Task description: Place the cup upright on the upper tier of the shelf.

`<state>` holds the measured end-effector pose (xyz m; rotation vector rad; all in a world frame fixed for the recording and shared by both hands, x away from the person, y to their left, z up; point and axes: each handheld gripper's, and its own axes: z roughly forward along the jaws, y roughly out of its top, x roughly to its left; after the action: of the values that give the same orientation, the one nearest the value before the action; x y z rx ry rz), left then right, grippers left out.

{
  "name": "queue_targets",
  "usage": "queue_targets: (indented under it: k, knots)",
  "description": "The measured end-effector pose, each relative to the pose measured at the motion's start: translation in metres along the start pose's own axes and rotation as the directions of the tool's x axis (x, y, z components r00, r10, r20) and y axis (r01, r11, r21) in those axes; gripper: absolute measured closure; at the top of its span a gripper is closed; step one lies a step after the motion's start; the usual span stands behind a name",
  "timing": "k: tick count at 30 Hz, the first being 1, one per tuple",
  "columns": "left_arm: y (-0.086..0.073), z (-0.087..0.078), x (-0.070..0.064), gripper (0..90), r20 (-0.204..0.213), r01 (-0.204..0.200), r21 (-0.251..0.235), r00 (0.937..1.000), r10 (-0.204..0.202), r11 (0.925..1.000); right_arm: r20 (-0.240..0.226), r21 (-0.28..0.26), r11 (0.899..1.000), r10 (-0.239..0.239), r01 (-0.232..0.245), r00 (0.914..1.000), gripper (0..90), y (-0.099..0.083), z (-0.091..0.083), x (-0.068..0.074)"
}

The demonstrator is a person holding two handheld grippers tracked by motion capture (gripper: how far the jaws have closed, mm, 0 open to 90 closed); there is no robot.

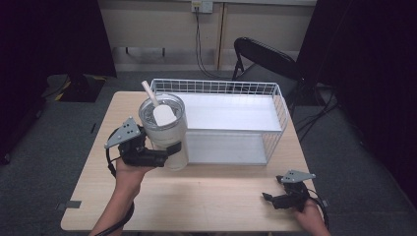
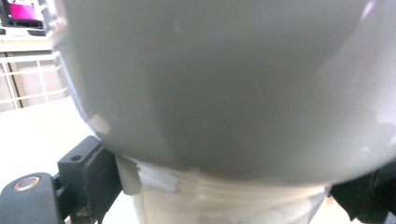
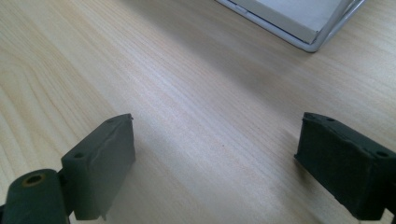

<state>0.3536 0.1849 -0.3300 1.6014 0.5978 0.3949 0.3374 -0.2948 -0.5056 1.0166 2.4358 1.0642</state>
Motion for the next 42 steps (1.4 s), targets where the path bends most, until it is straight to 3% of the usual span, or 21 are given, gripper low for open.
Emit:
queue_targets:
  k: [10, 21, 42]
  knots:
    - [0.015, 0.004, 0.003, 9.6, -0.007, 0.007, 0.020, 1.0000, -0.007, 0.9998, 0.000, 0.000, 1.000, 0.000, 0.000, 1.0000, 10.7, 0.000, 0.000, 0.000]
    - [0.037, 0.006, 0.004, 9.6, 0.001, -0.002, 0.008, 1.0000, 0.002, 1.0000, 0.000, -0.001, 1.000, 0.000, 0.000, 1.0000, 10.7, 0.000, 0.000, 0.000]
    - [0.066, 0.010, 0.006, 9.7, 0.016, 0.022, 0.014, 0.9996, -0.022, 0.9997, 0.000, 0.000, 1.000, -0.001, 0.001, 1.0000, 10.8, 0.000, 0.000, 0.000]
